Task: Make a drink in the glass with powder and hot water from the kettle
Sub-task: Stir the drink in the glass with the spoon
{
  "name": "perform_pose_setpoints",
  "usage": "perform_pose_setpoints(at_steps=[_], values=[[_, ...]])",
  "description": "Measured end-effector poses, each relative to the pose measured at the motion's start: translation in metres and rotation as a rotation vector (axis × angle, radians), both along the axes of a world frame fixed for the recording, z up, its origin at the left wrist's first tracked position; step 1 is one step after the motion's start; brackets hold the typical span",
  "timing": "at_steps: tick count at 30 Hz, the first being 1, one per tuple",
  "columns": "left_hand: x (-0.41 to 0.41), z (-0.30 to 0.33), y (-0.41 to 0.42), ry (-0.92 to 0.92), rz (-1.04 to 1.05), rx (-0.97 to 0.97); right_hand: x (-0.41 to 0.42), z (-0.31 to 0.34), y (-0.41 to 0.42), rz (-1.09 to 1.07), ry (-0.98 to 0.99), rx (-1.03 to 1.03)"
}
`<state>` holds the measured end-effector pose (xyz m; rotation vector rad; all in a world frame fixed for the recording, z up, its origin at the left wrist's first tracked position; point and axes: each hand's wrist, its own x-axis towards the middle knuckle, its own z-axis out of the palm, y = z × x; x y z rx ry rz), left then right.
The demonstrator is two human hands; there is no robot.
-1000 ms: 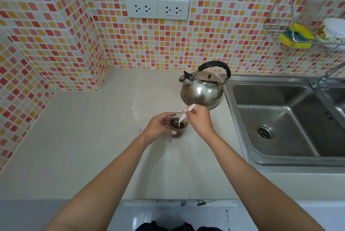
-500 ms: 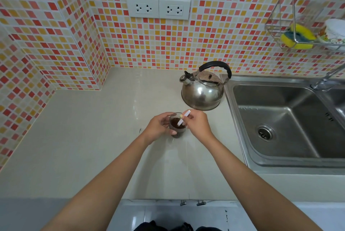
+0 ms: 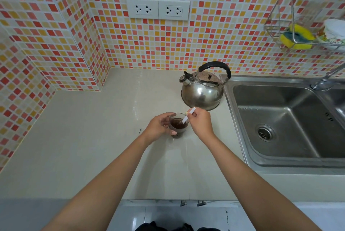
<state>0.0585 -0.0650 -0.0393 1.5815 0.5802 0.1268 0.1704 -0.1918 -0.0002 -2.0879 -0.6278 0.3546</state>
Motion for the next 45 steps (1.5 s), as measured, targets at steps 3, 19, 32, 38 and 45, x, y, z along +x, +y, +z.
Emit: perform_pose_setpoints(at_steps=[3,19,32,38,45], values=[[0.000,0.001,-0.001,0.002,0.000,0.014,-0.004,-0.001,-0.001,-0.054,0.008,-0.042],[-0.003,0.006,-0.005,0.014,0.014,0.014,-0.011,0.002,0.000,-0.065,0.053,-0.079],[-0.004,0.007,-0.004,0.009,0.008,0.026,-0.009,0.004,0.001,0.204,-0.085,-0.125],[-0.005,0.007,-0.005,0.014,0.008,0.025,-0.005,0.006,0.000,0.203,-0.114,-0.100],[-0.004,0.007,-0.004,0.026,0.005,0.025,-0.013,0.000,0.000,-0.199,0.226,0.027]])
